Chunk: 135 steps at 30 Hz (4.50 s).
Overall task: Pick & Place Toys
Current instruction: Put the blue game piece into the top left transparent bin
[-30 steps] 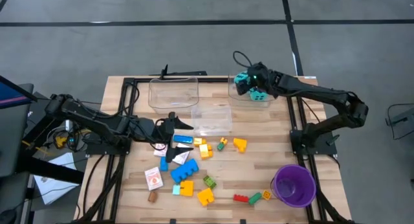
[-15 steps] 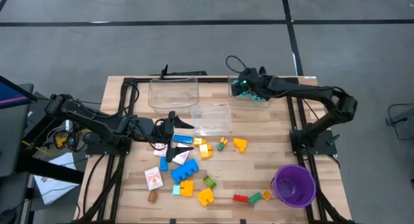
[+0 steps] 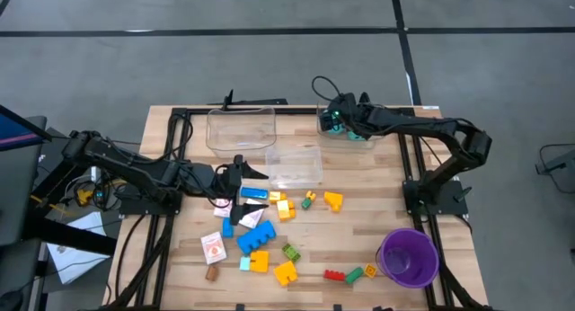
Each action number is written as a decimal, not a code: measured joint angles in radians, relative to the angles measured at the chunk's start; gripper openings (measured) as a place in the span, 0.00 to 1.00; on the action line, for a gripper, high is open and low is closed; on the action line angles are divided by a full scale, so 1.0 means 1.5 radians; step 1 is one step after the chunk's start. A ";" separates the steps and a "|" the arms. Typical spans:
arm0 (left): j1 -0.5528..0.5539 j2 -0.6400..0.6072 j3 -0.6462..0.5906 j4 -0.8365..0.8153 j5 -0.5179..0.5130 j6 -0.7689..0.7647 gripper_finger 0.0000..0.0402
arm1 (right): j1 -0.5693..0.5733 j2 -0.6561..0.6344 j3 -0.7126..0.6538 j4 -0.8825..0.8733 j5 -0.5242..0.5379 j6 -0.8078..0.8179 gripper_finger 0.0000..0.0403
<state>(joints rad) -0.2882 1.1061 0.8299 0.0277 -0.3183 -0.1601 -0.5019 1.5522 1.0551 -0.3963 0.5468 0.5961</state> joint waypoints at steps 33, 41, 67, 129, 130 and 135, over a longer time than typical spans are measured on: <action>-0.125 0.003 -0.007 -0.032 0.000 -0.023 0.94 | 0.595 -0.223 0.000 -0.005 0.116 -0.220 0.98; -0.144 0.003 -0.006 -0.018 0.000 0.020 0.93 | 0.647 -0.243 0.001 0.023 0.173 -0.258 0.98; -0.174 0.019 -0.002 -0.303 0.140 -0.582 0.93 | 0.653 -0.241 0.000 0.018 0.178 -0.263 0.98; -0.158 0.231 -0.013 -0.511 0.066 -0.886 0.33 | 0.653 -0.241 0.000 0.005 0.177 -0.263 0.98; -0.158 0.230 -0.015 -0.509 0.066 -0.885 0.31 | 0.653 -0.241 0.000 0.005 0.177 -0.263 0.98; -0.158 0.228 -0.018 -0.506 0.065 -0.873 0.28 | 0.653 -0.241 0.000 0.005 0.177 -0.263 0.98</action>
<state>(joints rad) -0.5259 1.4482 0.8035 -0.7315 -0.2214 -1.4700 0.4778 1.1908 1.0554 -0.3882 0.8119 0.2017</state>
